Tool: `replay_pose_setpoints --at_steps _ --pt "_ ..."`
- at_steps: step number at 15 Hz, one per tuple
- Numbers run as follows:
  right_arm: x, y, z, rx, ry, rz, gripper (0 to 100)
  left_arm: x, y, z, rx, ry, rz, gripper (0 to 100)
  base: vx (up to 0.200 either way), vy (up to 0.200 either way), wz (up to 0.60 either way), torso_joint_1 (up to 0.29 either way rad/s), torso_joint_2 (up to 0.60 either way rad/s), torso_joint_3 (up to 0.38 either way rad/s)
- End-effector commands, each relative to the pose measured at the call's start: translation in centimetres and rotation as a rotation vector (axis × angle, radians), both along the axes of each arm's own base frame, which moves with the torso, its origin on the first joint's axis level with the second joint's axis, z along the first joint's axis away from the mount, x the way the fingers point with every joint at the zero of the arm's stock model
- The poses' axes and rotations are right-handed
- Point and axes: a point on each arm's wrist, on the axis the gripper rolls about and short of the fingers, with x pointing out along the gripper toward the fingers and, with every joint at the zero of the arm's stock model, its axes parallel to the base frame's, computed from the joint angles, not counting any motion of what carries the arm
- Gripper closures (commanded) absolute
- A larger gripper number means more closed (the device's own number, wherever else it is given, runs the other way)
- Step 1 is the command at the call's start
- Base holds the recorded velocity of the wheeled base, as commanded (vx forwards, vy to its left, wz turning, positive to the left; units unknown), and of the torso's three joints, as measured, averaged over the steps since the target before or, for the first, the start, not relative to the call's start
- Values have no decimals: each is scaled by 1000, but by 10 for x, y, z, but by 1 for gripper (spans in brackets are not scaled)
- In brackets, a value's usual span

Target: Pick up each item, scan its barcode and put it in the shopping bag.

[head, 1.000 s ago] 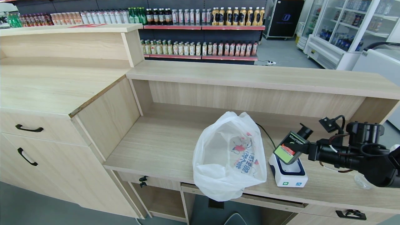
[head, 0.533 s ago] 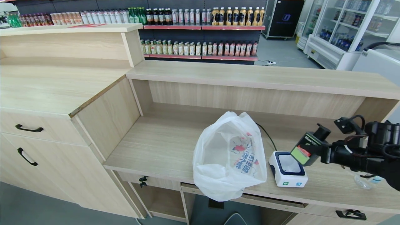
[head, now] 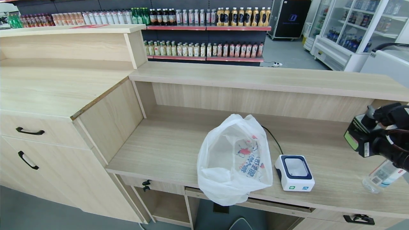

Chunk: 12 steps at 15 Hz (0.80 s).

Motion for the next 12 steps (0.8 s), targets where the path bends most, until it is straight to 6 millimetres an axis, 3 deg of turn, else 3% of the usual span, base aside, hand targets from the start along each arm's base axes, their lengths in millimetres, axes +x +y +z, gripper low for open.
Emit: replay_pose_setpoints --at_steps 1,6,7,12 --pt "-4 1 6 -29 -21 -1 100 0 0 0 0 0 0 100 0 0 600 2 2 7" --pt "13 18 8 -40 -34 49 100 0 0 0 0 0 0 100 0 0 600 5 1 1" --pt "14 22 0 -23 -16 65 100 0 0 0 0 0 0 100 0 0 600 7 2 7" --pt "35 37 -40 183 114 207 100 0 0 0 0 0 0 100 0 0 0 0 0 0"
